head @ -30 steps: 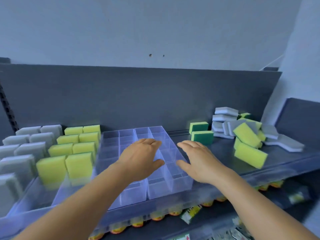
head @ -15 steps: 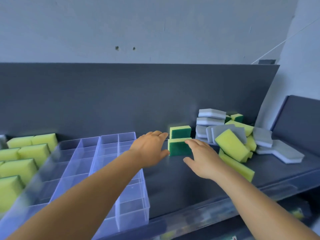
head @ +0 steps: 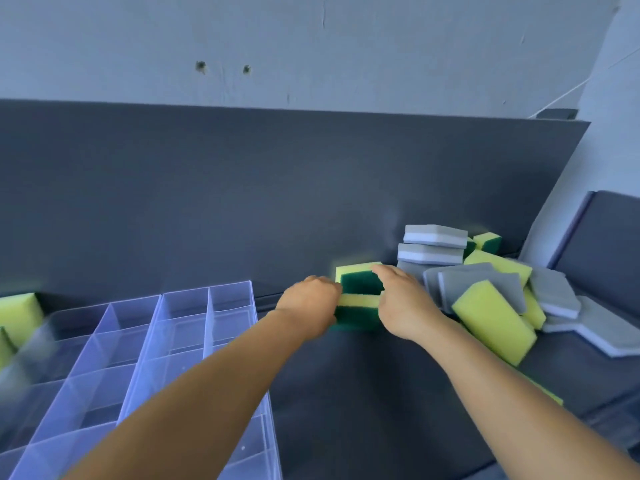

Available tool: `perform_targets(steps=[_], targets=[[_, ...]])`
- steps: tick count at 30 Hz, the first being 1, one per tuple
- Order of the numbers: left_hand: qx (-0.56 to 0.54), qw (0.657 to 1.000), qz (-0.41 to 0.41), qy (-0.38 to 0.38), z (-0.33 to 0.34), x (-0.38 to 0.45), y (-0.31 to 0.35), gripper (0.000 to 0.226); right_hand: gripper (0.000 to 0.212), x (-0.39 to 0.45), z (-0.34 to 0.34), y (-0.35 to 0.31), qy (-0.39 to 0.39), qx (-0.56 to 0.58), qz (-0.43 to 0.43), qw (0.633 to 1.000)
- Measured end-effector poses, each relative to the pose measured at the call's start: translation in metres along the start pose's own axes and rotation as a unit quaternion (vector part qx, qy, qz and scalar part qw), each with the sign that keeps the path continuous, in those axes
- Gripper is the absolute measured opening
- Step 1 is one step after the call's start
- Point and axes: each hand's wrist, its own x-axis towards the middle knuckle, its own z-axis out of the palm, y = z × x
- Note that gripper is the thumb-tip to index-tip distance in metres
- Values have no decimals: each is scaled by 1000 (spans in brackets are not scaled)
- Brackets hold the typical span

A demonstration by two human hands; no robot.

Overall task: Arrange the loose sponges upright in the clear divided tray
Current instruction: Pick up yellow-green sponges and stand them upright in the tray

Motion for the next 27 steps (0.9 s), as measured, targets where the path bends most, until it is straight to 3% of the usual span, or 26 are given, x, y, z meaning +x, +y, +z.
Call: perform_targets(steps=[4, 9, 11, 14, 16, 23, 27], targets=[[26, 1000, -13, 7, -8, 0, -31, 32, 68, 26, 7, 0, -9, -12, -15, 1000], [2, 997, 14, -80, -10, -1, -48, 40, 77, 48, 20, 1, -47, -89, -42, 994], [-2, 993, 45, -109, -10, -1, -50, 46, 69, 51, 22, 2, -40, -114, -32, 992], [-14, 987, 71, -142, -13, -4, -49, 50, 36, 52, 18, 0, -18, -153, -32, 987], [-17, 988, 70, -140, -15, -6, -45, 50, 41, 48, 16, -2, -37, -161, -23, 986], [-38, 998, 9, -54, -12, -9, -33, 36, 39, 24, 16, -9, -14, -83, 16, 996], [-58, 998, -10, -16, -14, -15, -27, 32, 43, 12, 7, -14, 2, 84, 60, 995]])
